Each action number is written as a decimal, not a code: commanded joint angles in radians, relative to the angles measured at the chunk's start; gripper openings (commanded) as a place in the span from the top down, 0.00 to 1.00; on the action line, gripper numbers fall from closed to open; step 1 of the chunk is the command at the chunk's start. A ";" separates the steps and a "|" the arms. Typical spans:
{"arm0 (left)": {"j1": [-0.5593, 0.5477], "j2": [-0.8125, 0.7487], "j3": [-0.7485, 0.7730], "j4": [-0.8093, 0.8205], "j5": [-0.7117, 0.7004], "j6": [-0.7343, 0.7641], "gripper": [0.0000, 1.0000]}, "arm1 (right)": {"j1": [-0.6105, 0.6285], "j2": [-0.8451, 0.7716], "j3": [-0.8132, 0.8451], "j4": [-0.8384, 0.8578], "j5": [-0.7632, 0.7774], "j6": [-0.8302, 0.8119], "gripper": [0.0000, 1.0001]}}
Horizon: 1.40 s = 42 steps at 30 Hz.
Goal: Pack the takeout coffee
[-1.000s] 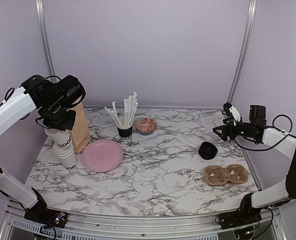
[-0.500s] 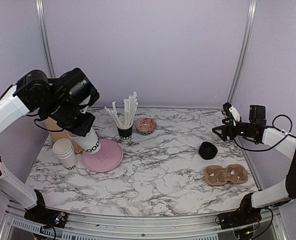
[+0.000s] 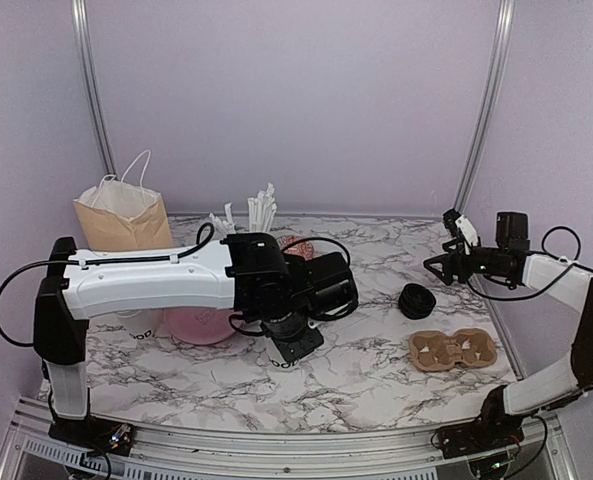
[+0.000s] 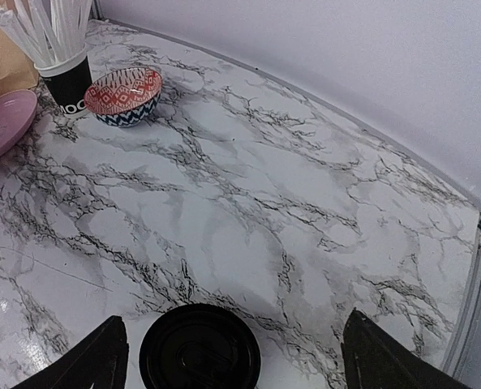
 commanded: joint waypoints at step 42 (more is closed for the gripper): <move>0.037 -0.254 -0.286 0.520 -0.045 0.007 0.44 | 0.209 0.356 0.310 -0.476 0.309 -0.227 0.51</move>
